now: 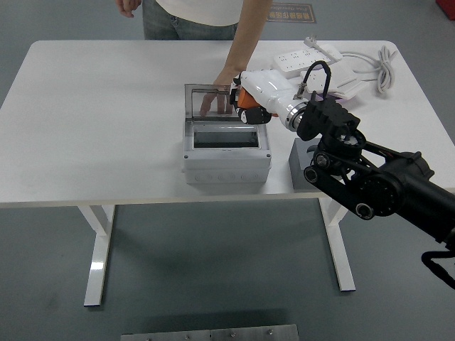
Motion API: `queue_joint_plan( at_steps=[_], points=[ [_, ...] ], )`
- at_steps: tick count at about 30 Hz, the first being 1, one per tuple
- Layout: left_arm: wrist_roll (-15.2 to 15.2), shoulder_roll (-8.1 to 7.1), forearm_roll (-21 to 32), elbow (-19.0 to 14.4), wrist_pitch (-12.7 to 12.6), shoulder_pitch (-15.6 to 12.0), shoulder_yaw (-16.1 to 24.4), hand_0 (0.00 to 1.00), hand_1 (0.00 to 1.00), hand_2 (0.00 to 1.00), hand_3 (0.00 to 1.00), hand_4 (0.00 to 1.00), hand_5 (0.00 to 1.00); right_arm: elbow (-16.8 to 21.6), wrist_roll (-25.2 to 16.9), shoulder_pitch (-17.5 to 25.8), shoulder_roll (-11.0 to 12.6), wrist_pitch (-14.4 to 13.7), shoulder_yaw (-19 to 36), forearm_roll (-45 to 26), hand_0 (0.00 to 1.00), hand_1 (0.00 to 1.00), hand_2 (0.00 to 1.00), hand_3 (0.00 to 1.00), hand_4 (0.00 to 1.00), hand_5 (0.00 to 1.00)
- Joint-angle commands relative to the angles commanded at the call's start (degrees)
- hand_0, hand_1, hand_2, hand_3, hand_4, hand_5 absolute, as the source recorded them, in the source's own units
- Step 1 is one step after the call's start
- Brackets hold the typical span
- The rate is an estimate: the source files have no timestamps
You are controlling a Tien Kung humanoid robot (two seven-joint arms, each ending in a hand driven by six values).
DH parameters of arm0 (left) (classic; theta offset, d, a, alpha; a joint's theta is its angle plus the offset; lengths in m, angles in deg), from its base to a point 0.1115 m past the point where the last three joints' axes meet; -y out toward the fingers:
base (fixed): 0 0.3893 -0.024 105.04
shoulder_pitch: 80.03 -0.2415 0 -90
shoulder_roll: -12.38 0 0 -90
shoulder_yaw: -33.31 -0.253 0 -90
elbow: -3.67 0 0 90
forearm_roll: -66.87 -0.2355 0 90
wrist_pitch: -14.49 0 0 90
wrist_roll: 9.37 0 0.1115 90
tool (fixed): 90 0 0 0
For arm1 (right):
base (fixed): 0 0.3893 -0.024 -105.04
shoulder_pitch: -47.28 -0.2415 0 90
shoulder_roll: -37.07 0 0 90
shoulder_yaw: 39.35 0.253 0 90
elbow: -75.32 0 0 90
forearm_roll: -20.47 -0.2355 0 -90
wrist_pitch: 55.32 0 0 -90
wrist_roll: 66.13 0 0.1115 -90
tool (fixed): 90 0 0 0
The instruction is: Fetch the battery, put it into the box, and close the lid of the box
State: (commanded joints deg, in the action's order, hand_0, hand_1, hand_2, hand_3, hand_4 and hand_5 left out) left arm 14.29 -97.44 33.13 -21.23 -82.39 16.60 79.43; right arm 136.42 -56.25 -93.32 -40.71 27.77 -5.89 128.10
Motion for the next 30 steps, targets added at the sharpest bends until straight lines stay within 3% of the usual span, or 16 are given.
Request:
queue_joint_plan(
  at_steps=[12, 30],
  points=[
    [0.5, -0.1, -0.9, -0.1, 0.2, 0.1, 0.4, 0.652, 0.711, 0.545, 0.539, 0.44, 0.002, -8.0, 0.6, 0.7, -5.1, -2.5, 0.3, 0.6, 0.181, 0.231, 0.276, 0.333, 0.098, 0.002],
    [0.9, -0.32, -1.9, -0.1, 0.5, 0.4, 1.0, 0.653, 0.711, 0.543, 0.536, 0.432, 0.002, -9.5, 1.4, -0.1, -9.6, -4.7, -0.4, 1.0, 0.178, 0.233, 0.275, 0.333, 0.113, 0.002]
  ],
)
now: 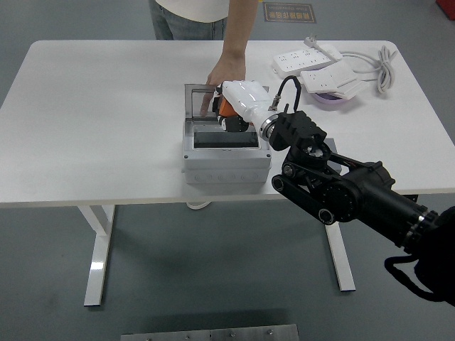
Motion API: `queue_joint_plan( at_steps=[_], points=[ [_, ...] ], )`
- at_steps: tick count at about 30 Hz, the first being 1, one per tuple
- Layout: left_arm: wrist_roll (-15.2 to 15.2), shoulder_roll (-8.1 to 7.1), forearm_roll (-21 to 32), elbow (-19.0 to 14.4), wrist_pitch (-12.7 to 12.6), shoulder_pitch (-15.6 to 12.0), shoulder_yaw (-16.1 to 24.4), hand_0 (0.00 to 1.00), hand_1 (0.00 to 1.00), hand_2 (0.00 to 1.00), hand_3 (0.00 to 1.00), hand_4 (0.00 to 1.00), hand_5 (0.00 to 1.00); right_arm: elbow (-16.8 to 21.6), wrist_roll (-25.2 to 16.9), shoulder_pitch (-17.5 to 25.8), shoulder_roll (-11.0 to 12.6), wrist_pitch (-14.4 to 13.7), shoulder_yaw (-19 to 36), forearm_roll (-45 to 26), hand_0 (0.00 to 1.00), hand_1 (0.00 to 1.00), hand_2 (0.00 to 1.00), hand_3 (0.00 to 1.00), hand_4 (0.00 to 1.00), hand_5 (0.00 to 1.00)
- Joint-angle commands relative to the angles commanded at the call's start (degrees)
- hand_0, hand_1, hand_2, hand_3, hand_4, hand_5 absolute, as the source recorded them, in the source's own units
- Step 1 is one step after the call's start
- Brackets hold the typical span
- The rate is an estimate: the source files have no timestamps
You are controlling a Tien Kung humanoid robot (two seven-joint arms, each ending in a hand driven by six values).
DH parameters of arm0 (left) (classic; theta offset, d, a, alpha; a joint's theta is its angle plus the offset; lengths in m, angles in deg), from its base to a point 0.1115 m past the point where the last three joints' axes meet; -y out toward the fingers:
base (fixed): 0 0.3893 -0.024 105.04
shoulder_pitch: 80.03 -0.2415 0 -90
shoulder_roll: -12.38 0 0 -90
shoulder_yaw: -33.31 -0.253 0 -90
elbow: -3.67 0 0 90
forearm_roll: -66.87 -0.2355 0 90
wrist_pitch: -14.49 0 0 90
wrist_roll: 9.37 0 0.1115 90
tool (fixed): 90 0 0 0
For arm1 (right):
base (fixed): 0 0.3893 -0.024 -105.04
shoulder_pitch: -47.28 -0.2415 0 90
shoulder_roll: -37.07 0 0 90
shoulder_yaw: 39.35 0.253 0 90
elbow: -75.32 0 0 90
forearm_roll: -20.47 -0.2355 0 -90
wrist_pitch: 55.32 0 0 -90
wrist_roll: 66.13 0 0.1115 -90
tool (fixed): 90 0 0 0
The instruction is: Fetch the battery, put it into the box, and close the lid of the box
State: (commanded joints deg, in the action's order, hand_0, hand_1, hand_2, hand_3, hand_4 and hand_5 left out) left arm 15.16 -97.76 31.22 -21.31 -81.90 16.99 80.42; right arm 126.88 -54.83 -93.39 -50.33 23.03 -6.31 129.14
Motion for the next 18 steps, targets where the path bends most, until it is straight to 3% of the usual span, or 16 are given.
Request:
queue_joint_plan(
  at_steps=[11, 18],
  points=[
    [0.3, -0.15, -0.8, 0.0, 0.2, 0.2, 0.4, 0.653, 0.71, 0.544, 0.536, 0.428, 0.002, -2.6, -1.0, 0.4, -2.6, -3.1, -1.2, -0.8, 0.176, 0.233, 0.275, 0.335, 0.12, 0.002],
    [0.4, -0.18, -1.1, 0.0, 0.4, 0.4, 0.5, 0.653, 0.708, 0.544, 0.538, 0.422, 0.002, -3.7, -1.7, 1.1, -2.6, -4.8, -2.3, -1.4, 0.173, 0.235, 0.274, 0.335, 0.121, 0.006]
  ],
)
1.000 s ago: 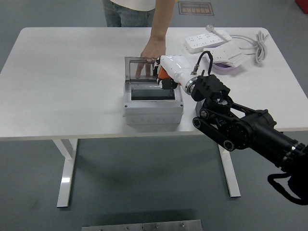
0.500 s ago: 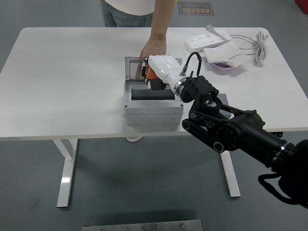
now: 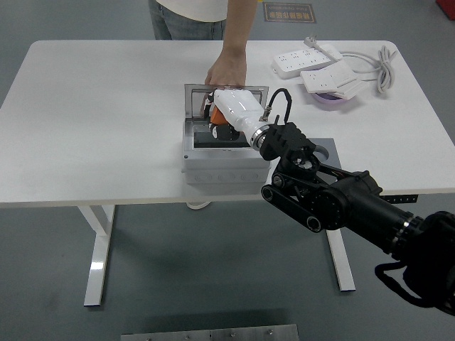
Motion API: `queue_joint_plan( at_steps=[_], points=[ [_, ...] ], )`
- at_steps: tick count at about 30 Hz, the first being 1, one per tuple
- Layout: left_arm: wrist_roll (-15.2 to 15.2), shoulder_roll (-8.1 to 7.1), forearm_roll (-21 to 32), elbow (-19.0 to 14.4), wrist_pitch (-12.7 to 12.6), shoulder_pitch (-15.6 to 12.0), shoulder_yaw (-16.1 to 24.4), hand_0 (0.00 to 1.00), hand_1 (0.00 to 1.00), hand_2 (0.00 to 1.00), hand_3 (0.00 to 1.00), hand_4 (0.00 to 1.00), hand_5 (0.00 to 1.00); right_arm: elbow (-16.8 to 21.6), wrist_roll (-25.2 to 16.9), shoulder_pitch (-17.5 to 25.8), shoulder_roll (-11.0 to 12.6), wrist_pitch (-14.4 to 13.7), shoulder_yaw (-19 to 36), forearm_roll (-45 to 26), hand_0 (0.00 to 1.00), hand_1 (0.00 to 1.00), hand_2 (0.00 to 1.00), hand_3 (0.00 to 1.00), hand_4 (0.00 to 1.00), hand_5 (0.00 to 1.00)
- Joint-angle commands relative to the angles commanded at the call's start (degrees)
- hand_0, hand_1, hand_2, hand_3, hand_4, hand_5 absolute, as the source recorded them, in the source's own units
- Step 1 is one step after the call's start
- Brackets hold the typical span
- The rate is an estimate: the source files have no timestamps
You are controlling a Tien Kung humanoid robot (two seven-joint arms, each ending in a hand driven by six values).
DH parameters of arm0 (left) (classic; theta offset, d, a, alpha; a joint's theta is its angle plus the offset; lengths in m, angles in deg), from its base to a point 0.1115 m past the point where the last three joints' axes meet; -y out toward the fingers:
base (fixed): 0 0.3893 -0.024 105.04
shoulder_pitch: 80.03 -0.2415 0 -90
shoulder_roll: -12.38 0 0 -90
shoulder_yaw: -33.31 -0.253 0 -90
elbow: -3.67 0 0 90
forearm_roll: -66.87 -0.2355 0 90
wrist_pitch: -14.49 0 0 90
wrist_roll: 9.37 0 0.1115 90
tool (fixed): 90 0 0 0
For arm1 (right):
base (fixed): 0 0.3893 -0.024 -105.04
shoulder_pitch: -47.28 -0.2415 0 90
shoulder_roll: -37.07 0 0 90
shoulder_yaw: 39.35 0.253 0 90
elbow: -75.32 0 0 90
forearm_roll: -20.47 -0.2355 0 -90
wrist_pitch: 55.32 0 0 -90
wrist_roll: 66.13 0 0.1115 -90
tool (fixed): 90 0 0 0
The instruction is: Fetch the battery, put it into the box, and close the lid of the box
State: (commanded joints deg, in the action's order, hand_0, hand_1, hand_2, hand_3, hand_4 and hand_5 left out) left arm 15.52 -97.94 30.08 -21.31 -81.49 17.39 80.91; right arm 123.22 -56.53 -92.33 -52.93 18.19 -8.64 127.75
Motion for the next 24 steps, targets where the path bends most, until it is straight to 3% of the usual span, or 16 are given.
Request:
queue_joint_plan(
  at_steps=[10, 24],
  points=[
    [0.1, -0.02, -0.3, 0.0, 0.1, 0.1, 0.1, 0.653, 0.709, 0.544, 0.537, 0.421, 0.002, -1.4, -0.6, 0.2, 0.0, -1.3, -1.3, -1.0, 0.169, 0.236, 0.271, 0.333, 0.127, 0.012],
    [0.2, -0.22, -0.7, 0.0, 0.2, 0.2, 0.4, 0.653, 0.709, 0.544, 0.537, 0.421, 0.002, -0.4, 0.3, -2.5, 0.0, 2.8, -6.8, -1.6, 0.171, 0.238, 0.273, 0.334, 0.13, 0.012]
  ],
)
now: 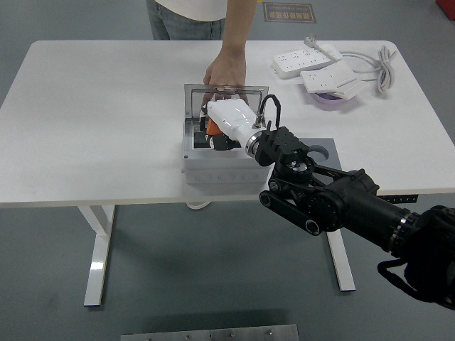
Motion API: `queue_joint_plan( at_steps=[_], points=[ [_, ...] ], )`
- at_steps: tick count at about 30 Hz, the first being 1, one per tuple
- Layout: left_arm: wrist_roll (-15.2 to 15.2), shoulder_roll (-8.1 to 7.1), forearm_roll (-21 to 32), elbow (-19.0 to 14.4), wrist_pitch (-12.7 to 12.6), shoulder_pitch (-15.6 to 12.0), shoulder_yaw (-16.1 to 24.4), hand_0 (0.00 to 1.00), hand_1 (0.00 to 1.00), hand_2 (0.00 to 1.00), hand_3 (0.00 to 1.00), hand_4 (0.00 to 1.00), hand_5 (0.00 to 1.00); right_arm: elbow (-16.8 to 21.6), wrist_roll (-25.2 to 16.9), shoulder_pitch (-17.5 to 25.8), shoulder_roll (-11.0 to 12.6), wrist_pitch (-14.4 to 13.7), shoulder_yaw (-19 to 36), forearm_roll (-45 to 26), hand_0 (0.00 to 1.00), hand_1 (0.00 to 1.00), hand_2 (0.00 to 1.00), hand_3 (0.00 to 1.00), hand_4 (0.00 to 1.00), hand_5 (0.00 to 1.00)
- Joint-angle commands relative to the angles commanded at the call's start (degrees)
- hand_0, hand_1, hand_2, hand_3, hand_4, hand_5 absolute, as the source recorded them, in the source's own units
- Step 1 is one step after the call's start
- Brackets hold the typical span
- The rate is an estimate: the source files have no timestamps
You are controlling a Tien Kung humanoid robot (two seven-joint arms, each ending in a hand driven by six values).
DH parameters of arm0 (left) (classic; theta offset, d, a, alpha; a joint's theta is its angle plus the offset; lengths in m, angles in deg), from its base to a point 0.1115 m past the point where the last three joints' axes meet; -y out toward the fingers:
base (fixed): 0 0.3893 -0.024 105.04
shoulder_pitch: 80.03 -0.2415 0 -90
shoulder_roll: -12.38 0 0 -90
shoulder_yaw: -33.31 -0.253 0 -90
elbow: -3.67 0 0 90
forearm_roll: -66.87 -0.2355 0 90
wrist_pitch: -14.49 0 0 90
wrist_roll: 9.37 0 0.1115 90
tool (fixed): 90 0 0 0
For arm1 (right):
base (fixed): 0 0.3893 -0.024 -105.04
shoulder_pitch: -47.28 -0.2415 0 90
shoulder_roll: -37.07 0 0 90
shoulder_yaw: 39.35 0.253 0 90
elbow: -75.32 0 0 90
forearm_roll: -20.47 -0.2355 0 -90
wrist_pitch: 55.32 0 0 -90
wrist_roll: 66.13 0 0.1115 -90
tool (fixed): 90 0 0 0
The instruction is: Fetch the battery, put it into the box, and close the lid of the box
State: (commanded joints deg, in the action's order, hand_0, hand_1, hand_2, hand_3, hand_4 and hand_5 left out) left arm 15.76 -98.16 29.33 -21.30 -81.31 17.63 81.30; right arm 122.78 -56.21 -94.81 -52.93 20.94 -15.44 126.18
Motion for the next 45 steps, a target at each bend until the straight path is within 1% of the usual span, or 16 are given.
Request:
queue_joint_plan(
  at_steps=[4, 9, 30, 38, 39, 44, 45],
  points=[
    [0.0, -0.05, 0.0, 0.0, 0.0, 0.0, -0.1, 0.653, 0.708, 0.544, 0.537, 0.42, 0.002, 0.0, -0.2, -0.3, 0.0, 0.2, -1.6, -0.8, 0.17, 0.238, 0.273, 0.337, 0.13, 0.011],
    [0.1, -0.08, -0.2, 0.0, 0.1, 0.1, 0.1, 0.653, 0.707, 0.543, 0.536, 0.418, 0.002, -0.3, -0.7, -0.6, 0.0, -0.3, -2.5, -1.6, 0.17, 0.238, 0.272, 0.338, 0.132, 0.012],
    [0.1, -0.19, -0.4, 0.0, 0.2, 0.2, 0.1, 0.653, 0.707, 0.542, 0.534, 0.413, 0.002, -1.9, -2.3, -1.2, 0.0, -2.6, -0.5, -3.8, 0.171, 0.238, 0.273, 0.34, 0.14, 0.019],
    [0.1, -0.29, -0.5, 0.1, 0.2, 0.3, 0.1, 0.653, 0.706, 0.541, 0.533, 0.411, 0.002, -2.3, -3.0, -1.3, 0.0, -3.1, 0.5, -4.3, 0.173, 0.237, 0.273, 0.343, 0.143, 0.02],
    [0.0, -0.28, -0.4, 0.0, 0.2, 0.3, 0.1, 0.653, 0.706, 0.541, 0.533, 0.41, 0.002, -2.3, -3.1, -1.3, 0.0, -3.1, 0.5, -4.3, 0.186, 0.241, 0.283, 0.368, 0.153, 0.015],
    [0.0, -0.27, -0.4, 0.0, 0.2, 0.3, 0.1, 0.653, 0.706, 0.541, 0.533, 0.41, 0.002, -2.5, -3.6, -1.2, 0.0, -3.4, 0.7, -4.6, 0.186, 0.241, 0.283, 0.368, 0.153, 0.015],
    [0.0, -0.29, -0.4, 0.0, 0.2, 0.3, 0.0, 0.653, 0.704, 0.541, 0.533, 0.403, 0.002, -2.5, -3.6, -1.2, 0.0, -3.4, 0.7, -4.6, 0.223, 0.263, 0.356, 0.506, 0.306, 0.063]
  ],
)
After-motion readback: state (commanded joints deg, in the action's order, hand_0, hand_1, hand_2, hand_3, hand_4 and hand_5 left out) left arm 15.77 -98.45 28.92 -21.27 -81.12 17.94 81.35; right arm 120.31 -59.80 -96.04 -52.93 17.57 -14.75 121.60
